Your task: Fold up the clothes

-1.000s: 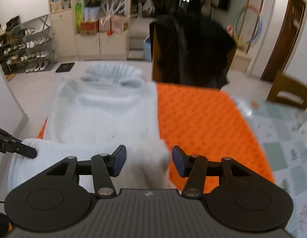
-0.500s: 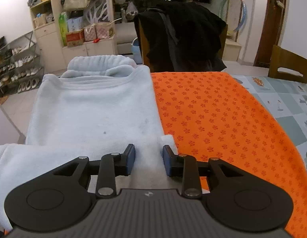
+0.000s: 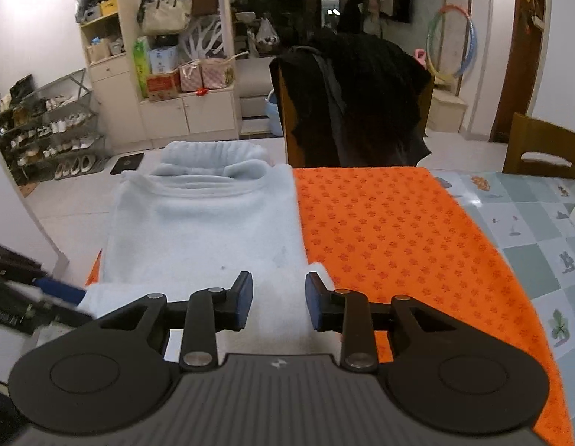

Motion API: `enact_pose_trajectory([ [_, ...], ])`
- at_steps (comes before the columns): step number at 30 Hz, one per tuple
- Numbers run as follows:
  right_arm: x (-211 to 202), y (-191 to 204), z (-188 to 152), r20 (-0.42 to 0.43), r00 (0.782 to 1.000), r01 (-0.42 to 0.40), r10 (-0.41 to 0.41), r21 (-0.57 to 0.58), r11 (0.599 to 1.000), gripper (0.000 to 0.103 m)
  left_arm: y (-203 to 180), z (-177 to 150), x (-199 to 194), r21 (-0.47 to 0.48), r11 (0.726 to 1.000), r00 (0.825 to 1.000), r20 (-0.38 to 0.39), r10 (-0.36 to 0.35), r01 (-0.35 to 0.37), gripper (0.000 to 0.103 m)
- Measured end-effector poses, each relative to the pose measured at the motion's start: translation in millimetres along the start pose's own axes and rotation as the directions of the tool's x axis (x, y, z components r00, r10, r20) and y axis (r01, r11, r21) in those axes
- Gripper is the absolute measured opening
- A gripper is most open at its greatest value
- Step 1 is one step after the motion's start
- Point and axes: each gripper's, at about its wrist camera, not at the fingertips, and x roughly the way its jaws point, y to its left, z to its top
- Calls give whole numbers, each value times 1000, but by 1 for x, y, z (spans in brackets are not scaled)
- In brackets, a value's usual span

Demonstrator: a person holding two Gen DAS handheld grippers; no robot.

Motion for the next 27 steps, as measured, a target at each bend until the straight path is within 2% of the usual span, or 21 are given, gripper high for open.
enact_pose_trajectory([
  [3,-16,-7,-12,-7,1000,-22,22,-13,1000,38,-5,-4,-13,5,1000,1000,26,-3,2,53],
  [5,-25,-13,-21,-27,999,-43,43,-23,999,38,-9,-9,-27,17,1000,999,49,-5,4,58],
  [6,-29,-15,-26,-36,998,-57,56,-32,998,39,-12,-12,-35,38,999,998,65,-2,-1,64],
  [8,-35,-20,-37,-53,995,-89,86,-55,995,48,-17,-18,-46,73,997,996,88,1,-7,73],
  [9,-38,-22,-42,-60,993,-105,101,-68,992,56,-18,-21,-50,85,996,996,90,-1,-7,76],
  [10,-40,-24,-47,-68,992,-116,110,-80,990,63,-19,-25,-52,95,995,996,84,0,-8,77],
  [12,-39,-27,-57,-93,989,-129,118,-116,985,70,-19,-32,-51,97,995,998,55,7,-12,77],
  [16,-29,-35,-75,-162,983,-117,87,-185,976,75,-14,-42,-31,53,999,999,-55,-4,7,77],
  [19,-16,-40,-86,-182,981,-115,74,-227,967,75,-19,-49,-15,60,997,993,-116,-33,40,76],
  [23,-1,-40,-93,-210,973,-156,95,-297,942,75,-33,-57,5,123,989,985,-166,-55,76,75],
  [26,6,-36,-100,-226,970,-170,88,-371,913,75,-42,-63,14,175,983,987,-160,-27,56,73],
  [27,7,-34,-102,-222,971,-174,92,-385,906,75,-43,-64,14,184,982,988,-152,-18,47,68],
])
